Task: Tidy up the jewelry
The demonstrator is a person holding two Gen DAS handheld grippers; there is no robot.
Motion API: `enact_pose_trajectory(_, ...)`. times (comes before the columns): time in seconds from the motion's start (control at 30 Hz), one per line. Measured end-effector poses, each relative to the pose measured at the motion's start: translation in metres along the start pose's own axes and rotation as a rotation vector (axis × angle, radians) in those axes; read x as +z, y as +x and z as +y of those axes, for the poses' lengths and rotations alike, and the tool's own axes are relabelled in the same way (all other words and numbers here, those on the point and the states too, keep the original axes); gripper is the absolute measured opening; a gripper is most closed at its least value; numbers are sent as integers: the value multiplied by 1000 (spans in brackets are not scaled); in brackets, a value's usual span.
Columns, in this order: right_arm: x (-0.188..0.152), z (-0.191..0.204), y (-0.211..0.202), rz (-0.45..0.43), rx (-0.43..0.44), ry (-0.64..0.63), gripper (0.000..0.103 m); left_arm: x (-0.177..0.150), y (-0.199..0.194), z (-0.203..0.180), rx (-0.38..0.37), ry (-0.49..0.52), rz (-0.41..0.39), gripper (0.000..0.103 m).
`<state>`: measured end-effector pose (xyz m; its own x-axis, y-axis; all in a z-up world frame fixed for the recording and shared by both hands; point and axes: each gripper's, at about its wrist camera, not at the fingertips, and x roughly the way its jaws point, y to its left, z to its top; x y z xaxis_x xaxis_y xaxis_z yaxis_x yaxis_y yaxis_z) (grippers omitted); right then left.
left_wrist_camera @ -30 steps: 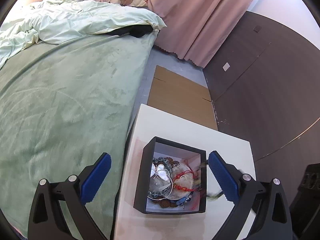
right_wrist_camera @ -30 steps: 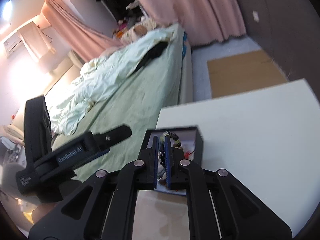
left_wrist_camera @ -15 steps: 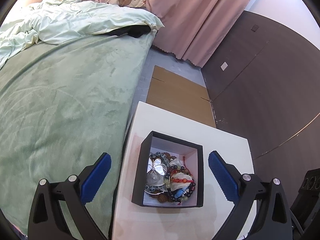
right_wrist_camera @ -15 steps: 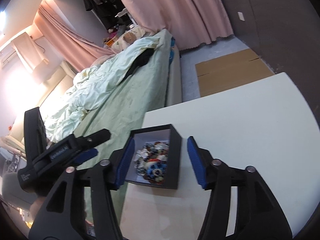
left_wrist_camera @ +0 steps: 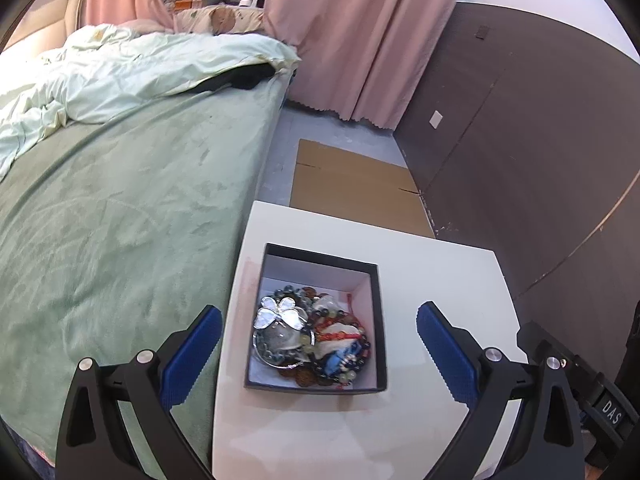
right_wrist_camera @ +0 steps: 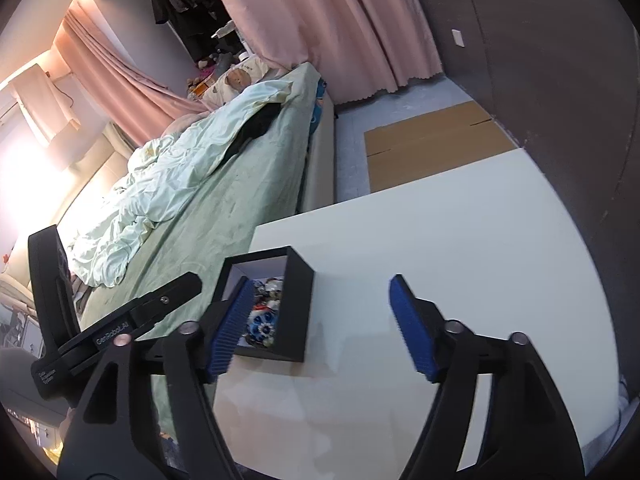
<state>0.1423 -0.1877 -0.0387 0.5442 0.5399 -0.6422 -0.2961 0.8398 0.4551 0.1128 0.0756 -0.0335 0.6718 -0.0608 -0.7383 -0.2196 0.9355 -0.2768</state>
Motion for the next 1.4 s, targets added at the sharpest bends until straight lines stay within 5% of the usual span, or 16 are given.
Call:
enact_pose_trajectory(0.33, -5, -25, -27, -25, -48, 15, 91, -14, -18, -20, -12, 53, -44, 95)
enact_pose_trajectory(0.83, -16, -26, -51, -46, -69, -68, 91, -28, -47, -35, -31, 163, -104, 95)
enact_pose_trajectory(1.4, -24, -21, -62, -60, -93, -114, 91, -32, -68, -29, -23, 173, -163, 95)
